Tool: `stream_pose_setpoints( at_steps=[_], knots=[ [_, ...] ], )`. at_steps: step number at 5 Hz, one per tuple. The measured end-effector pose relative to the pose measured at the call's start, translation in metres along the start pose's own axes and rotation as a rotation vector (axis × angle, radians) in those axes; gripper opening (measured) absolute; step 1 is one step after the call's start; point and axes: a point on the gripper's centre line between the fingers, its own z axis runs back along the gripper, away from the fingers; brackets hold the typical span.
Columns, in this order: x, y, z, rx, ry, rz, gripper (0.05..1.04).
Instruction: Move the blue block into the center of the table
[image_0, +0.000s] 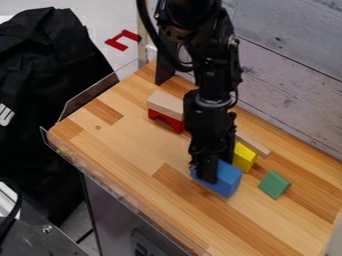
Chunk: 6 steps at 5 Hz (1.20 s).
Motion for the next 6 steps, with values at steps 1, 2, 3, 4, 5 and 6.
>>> stream_pose_setpoints(
  at_steps=[1,2,3,4,5,6],
  knots=[
    [0.004,0.008,0.000,-0.002,0.000,0.021,0.557],
    [0.005,0.016,-0.004,0.008,0.005,0.039,0.624],
    [0.004,0.016,-0.004,0.008,0.013,0.031,0.920],
    [0.004,0.011,-0.001,-0.007,0.015,0.023,1.005],
    [0.000,-0.007,0.024,-0.094,0.000,-0.026,1.000],
    [0.000,-0.030,0.065,-0.183,-0.071,-0.082,1.000]
  ],
)
